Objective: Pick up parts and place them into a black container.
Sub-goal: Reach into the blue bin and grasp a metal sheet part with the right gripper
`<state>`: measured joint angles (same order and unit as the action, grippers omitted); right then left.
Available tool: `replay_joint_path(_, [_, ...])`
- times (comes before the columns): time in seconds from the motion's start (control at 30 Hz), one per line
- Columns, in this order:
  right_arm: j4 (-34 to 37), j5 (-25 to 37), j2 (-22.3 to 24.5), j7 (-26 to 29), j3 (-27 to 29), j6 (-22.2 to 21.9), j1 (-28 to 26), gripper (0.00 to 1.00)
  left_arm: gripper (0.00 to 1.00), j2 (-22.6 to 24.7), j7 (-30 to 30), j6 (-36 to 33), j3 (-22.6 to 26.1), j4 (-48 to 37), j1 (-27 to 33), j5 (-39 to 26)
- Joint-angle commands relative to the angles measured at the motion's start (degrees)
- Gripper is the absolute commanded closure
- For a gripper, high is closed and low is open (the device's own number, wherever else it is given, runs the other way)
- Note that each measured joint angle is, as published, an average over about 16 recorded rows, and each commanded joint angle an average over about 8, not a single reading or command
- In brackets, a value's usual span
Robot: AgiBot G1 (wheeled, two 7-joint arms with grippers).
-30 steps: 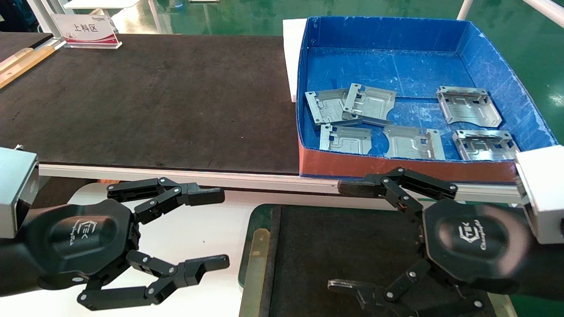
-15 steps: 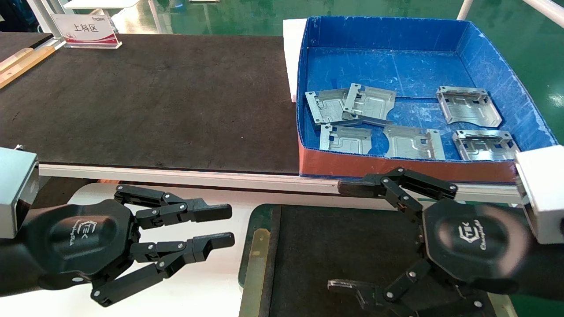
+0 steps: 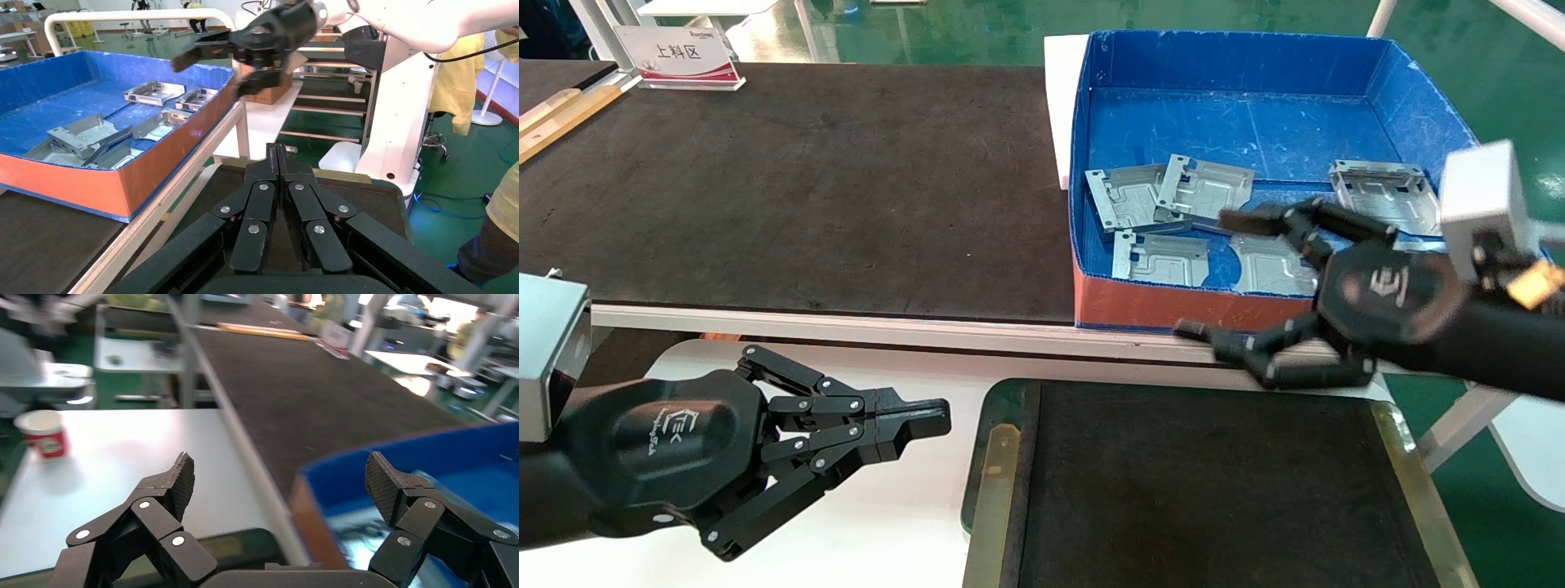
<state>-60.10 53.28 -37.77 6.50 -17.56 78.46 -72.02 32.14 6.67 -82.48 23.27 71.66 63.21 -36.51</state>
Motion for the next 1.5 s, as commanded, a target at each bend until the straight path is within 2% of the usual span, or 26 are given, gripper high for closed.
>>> replay_joint_path(0.03, [2.7,1.78,-0.74,-0.73,-0.41,-0.9,-1.77,0.0,1.0,0.0,0.0,0.0,0.0,0.0,0.0,0.0])
replay_joint_path(0.53, [34.72,12.44,-8.9,-8.71,-4.08,-7.49,-18.94,0.0,1.0,0.0,0.0,0.0,0.0,0.0,0.0,0.0])
replay_joint_path(0.8, [47.92,14.9,-13.17,-11.41,-4.84,-14.43,-25.5,0.0,1.0,0.0,0.0,0.0,0.0,0.0,0.0,0.0])
replay_joint_path(1.0, [54.75,16.83,-15.79,-10.67,-5.85,-20.95,-28.75,0.0,1.0,0.0,0.0,0.0,0.0,0.0,0.0,0.0])
replay_joint_path(1.23, [60.22,21.15,-18.01,-6.18,-8.76,-27.93,-31.82,0.0,1.0,0.0,0.0,0.0,0.0,0.0,0.0,0.0])
replay_joint_path(1.5, [62.58,24.4,-19.16,-0.77,-11.01,-30.65,-33.82,0.0,1.0,0.0,0.0,0.0,0.01,0.0,0.0,0.0])
